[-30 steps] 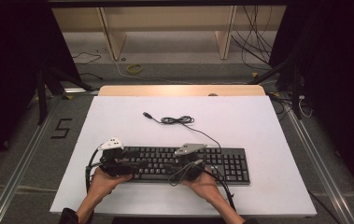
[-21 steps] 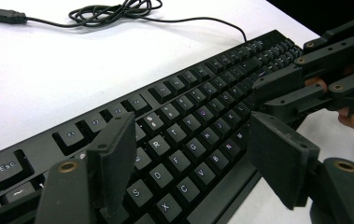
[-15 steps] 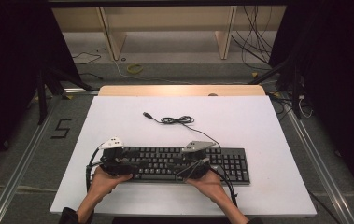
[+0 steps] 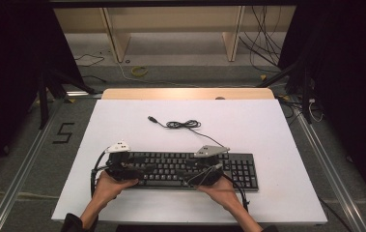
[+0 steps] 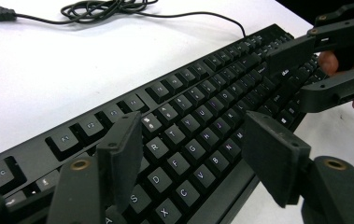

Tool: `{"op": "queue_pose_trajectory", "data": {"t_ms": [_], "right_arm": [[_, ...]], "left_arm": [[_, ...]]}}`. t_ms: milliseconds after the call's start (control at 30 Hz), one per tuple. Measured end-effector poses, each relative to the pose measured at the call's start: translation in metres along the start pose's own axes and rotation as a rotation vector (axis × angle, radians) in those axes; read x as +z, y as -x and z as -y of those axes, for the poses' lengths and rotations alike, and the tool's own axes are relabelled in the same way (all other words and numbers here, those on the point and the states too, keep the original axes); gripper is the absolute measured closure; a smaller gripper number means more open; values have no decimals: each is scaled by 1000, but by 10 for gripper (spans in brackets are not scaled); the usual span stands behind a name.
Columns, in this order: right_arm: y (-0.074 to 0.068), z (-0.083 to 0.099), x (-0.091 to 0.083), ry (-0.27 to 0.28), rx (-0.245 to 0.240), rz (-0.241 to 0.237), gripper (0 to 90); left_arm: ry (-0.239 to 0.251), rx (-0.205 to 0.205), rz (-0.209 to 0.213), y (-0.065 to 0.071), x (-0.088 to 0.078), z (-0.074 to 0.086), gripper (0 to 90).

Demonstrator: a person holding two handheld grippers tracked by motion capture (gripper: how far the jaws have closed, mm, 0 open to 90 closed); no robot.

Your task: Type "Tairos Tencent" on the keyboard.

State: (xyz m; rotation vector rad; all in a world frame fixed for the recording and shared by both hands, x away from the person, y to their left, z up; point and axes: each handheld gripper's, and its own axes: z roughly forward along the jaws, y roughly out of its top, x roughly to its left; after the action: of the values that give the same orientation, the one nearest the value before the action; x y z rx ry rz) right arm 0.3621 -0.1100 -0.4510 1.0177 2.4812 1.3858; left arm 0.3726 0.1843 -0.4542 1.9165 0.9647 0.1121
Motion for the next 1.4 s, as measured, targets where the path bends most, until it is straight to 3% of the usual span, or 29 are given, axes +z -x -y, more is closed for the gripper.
{"op": "queue_pose_trajectory", "data": {"t_ms": [367, 700, 1067, 1400], "right_arm": [[2, 3, -10, 23, 1, 2, 432], [2, 9, -16, 21, -7, 8, 404], [1, 16, -23, 48, -9, 15, 387], [1, 18, -28, 62, -11, 18, 355]], "left_arm": [[-51, -11, -28, -3, 6, -2, 498], [-77, 35, -18, 2, 17, -9, 690], [-120, 80, -43, 6, 32, -12, 880], [-159, 91, -57, 6, 44, -12, 891]]}}
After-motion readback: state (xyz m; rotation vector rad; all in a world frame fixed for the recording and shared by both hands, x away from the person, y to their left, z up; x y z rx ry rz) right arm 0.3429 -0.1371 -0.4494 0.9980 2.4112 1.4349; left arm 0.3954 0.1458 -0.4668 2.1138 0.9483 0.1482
